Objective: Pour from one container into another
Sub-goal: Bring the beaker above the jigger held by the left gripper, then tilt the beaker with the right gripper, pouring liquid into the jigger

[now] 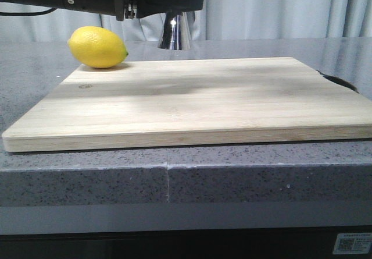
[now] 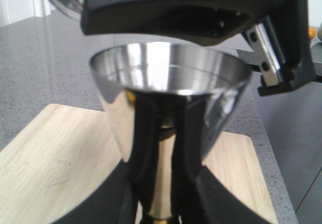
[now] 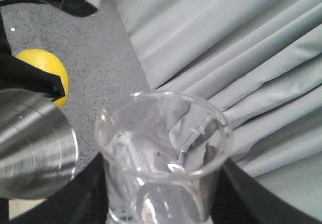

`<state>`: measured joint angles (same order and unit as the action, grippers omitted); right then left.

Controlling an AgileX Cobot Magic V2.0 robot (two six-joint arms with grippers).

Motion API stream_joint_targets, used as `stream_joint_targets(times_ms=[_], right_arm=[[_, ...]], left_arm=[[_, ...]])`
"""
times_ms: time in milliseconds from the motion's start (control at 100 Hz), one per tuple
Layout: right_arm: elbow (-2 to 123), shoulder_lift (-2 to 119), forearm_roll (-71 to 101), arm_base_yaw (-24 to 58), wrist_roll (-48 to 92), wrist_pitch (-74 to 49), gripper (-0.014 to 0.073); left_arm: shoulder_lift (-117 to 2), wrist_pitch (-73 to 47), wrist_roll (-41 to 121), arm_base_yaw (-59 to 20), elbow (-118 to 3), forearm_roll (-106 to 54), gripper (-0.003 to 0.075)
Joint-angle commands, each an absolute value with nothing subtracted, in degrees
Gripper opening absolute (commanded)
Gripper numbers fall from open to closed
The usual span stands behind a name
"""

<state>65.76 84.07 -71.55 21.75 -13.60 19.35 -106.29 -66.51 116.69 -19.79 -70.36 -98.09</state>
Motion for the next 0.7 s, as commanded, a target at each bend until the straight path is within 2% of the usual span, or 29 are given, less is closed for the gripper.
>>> stream_joint_targets(times_ms=[0, 690], right_arm=[[68.0, 82.3, -71.6, 21.8, -13.6, 20.7, 0.0216], [68.0, 82.3, -76.5, 21.8, -13.6, 20.5, 0.0216]], left_arm=[[-103.6, -72.8, 116.7, -20.5, -72.0, -101.9, -0.0018], [-103.6, -72.4, 116.7, -20.5, -72.0, -101.8, -0.0018]])
